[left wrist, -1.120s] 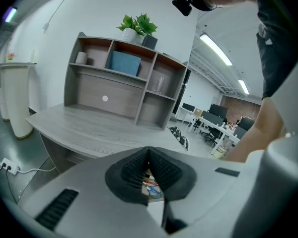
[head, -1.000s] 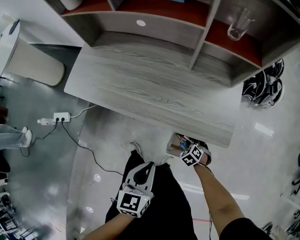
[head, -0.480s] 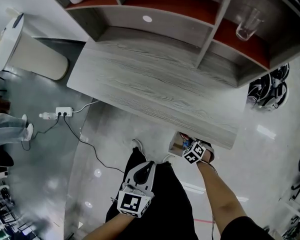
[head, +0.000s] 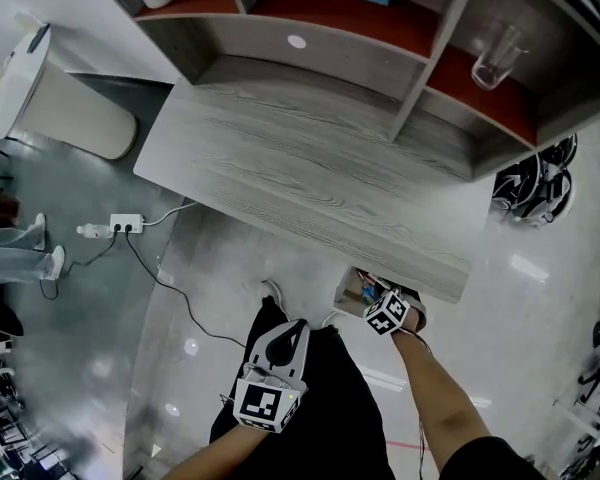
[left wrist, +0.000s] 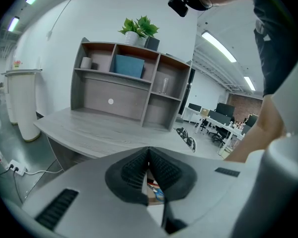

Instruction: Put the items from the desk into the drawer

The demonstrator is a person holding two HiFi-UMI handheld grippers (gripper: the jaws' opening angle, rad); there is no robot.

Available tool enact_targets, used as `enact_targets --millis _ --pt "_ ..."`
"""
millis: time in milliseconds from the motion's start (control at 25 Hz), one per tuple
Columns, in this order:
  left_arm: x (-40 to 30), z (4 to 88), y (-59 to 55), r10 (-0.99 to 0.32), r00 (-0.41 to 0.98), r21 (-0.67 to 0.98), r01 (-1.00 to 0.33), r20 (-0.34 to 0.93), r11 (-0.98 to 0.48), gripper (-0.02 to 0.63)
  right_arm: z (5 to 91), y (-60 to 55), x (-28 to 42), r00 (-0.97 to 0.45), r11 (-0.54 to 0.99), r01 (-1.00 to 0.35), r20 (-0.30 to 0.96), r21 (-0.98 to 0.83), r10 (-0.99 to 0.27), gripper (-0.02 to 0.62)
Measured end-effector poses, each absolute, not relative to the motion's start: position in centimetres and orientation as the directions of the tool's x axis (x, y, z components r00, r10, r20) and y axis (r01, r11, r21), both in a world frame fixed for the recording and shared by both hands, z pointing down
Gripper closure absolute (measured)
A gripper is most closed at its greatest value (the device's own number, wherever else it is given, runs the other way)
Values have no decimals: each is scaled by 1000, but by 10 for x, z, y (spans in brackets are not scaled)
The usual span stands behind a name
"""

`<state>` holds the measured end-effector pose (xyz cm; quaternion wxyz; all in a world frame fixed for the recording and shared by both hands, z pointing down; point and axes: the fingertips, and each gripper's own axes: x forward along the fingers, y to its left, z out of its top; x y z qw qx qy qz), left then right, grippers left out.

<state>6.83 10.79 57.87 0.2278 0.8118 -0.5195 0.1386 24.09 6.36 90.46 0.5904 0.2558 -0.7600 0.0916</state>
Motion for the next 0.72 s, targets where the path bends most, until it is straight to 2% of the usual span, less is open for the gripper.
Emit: enact_targets --millis 520,720 --pt "72 563 108 -751 503 234 -864 427 -446 594 832 85 229 -317 725 -689 903 -9 -291 515" --pt "75 555 102 -747 524 240 -851 408 -466 594 784 78 229 -359 619 -783 856 -61 -371 515"
